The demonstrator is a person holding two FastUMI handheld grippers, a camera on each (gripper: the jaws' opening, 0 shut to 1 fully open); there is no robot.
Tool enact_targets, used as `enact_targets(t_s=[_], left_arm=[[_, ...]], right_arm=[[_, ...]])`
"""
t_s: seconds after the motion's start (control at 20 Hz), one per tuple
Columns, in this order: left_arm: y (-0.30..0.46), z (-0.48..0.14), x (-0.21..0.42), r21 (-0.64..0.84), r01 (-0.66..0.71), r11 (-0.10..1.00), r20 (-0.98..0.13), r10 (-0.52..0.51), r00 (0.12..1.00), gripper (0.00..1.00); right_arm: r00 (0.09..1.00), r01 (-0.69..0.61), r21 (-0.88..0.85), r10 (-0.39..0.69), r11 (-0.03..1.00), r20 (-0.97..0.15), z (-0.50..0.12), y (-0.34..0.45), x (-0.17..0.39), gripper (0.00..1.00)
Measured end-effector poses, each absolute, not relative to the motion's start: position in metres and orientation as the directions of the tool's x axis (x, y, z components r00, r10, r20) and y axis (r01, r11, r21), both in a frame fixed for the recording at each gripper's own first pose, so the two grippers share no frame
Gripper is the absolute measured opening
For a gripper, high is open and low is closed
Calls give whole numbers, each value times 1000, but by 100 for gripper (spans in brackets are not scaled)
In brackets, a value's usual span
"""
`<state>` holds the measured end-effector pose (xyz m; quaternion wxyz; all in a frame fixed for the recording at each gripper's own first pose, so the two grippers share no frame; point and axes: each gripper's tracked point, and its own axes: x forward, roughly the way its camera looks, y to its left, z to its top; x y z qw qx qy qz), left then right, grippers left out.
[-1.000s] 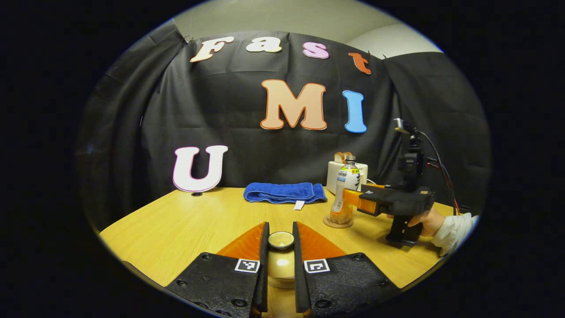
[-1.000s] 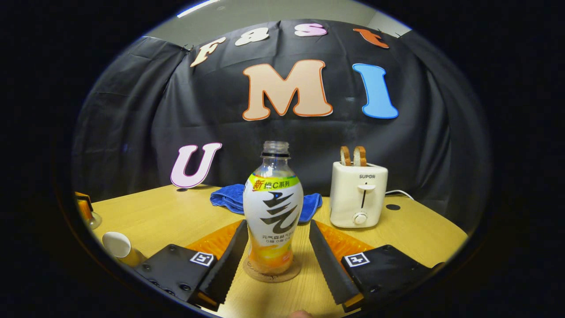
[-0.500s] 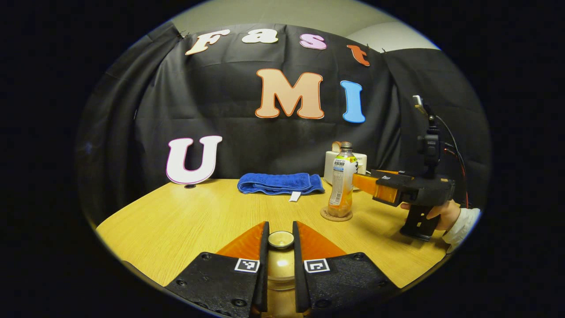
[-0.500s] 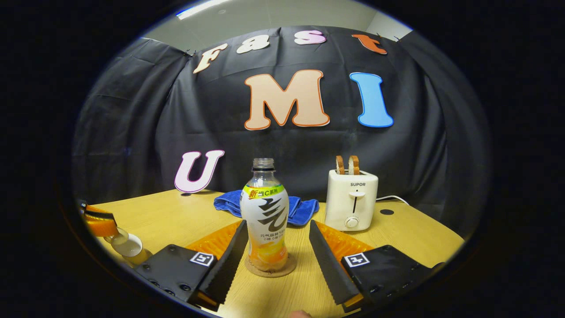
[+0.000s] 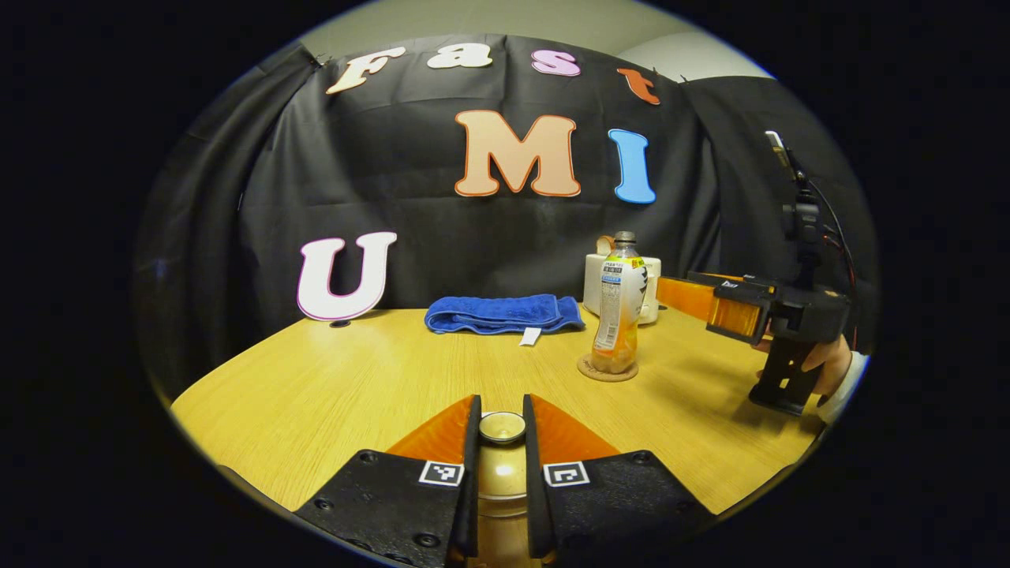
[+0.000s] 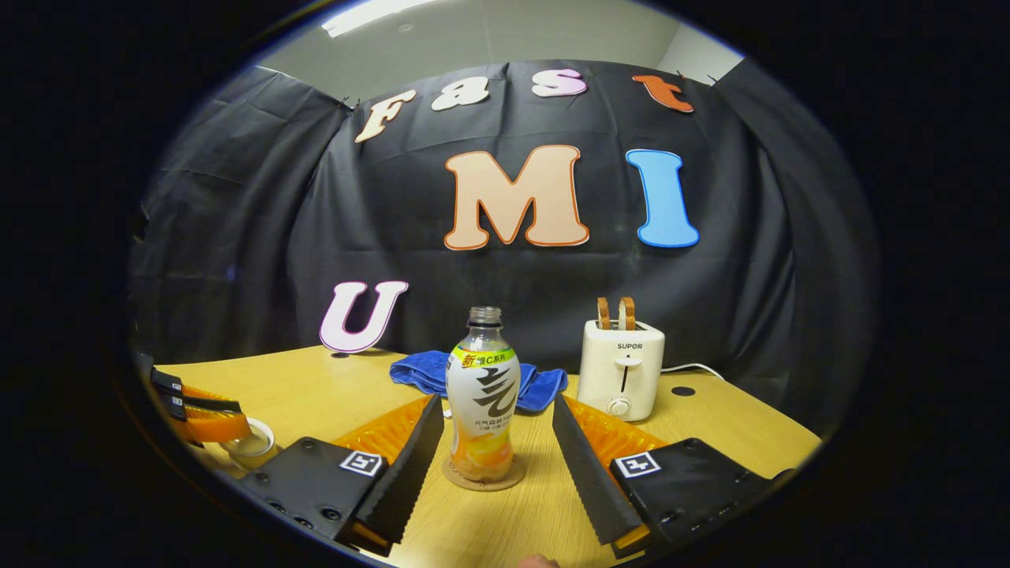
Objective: Open the teacup lid with one hand, grasp the water bottle and pour water into the teacup with the other hand; after pouring, place the water bottle on the coaster and then close the teacup lid.
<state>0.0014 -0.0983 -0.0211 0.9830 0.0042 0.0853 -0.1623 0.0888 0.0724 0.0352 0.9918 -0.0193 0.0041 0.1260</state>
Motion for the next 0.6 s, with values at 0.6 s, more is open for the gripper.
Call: enact_targets(t_s=[0.6], left_arm=[[-90, -21, 6, 16, 277, 961, -142, -272, 952, 55]], right_arm=[[965, -262, -10, 261, 965, -34, 30, 75, 66, 95]])
